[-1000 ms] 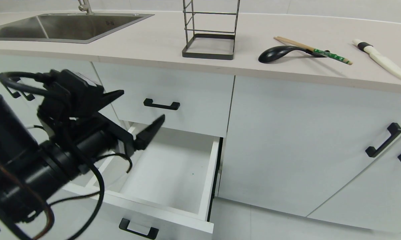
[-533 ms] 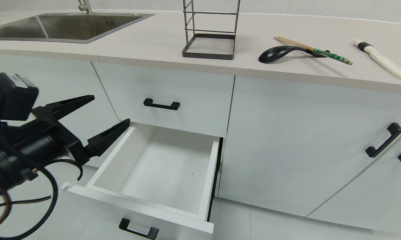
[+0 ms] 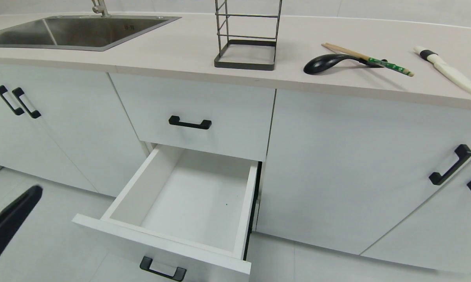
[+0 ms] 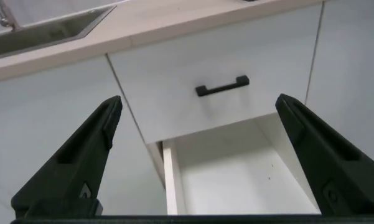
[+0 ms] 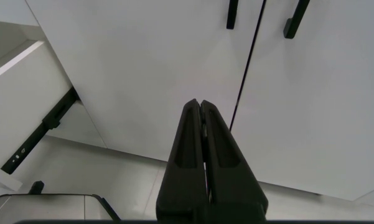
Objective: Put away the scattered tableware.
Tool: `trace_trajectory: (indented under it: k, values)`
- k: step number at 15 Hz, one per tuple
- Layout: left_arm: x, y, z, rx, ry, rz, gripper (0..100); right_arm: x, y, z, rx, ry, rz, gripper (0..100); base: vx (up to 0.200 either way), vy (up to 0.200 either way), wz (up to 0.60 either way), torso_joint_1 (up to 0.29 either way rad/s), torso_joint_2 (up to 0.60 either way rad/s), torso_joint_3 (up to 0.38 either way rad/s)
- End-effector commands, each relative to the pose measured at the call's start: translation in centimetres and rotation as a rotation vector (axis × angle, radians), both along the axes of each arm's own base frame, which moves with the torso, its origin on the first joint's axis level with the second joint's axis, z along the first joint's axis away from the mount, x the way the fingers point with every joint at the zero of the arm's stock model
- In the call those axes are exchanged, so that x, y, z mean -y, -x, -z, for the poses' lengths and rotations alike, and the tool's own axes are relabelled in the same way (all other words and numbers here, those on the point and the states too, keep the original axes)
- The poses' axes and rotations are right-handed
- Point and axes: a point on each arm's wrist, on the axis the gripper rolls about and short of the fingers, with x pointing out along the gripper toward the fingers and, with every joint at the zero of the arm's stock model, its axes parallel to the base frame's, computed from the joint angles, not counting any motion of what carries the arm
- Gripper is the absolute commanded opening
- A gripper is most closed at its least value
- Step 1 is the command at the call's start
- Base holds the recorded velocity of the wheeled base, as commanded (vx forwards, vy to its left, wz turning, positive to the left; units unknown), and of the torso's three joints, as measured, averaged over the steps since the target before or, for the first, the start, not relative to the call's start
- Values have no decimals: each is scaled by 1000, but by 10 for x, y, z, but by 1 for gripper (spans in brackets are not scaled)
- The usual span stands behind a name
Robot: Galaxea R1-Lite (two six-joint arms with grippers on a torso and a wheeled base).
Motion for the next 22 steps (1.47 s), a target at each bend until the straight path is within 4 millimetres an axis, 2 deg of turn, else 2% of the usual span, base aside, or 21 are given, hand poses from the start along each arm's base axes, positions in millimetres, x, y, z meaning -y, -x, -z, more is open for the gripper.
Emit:
trace_trajectory:
  k: [1, 2, 3, 8, 9, 13, 14, 22]
  values:
    - [-8, 63, 66, -13, 51, -8, 100, 0, 0, 0, 1, -1, 0, 0, 0, 0, 0, 0, 0, 0]
    - [-8, 66, 89, -91, 84, 2, 100, 0, 0, 0, -1, 1, 0, 0, 0, 0, 0, 0, 0, 0]
    - [-7, 63, 99, -145, 89, 0, 100, 0, 0, 0, 1, -1, 0, 0, 0, 0, 0, 0, 0, 0]
    - [-8, 61, 109, -251, 104, -40, 100, 0, 0, 0, -1, 1, 0, 0, 0, 0, 0, 0, 0, 0]
    - [-10, 61, 121, -371, 112, -143, 100, 0, 0, 0, -1, -1, -3, 0, 0, 0, 0, 0, 0, 0]
    - [-11, 61, 125, -391, 143, -240, 100, 0, 0, 0, 1, -1, -3, 0, 0, 0, 0, 0, 0, 0]
    - [-10, 65, 126, -336, 164, -296, 100, 0, 0, 0, -1, -1, -3, 0, 0, 0, 0, 0, 0, 0]
    - [-10, 68, 126, -305, 155, -289, 100, 0, 0, 0, -1, 1, -2, 0, 0, 0, 0, 0, 0, 0]
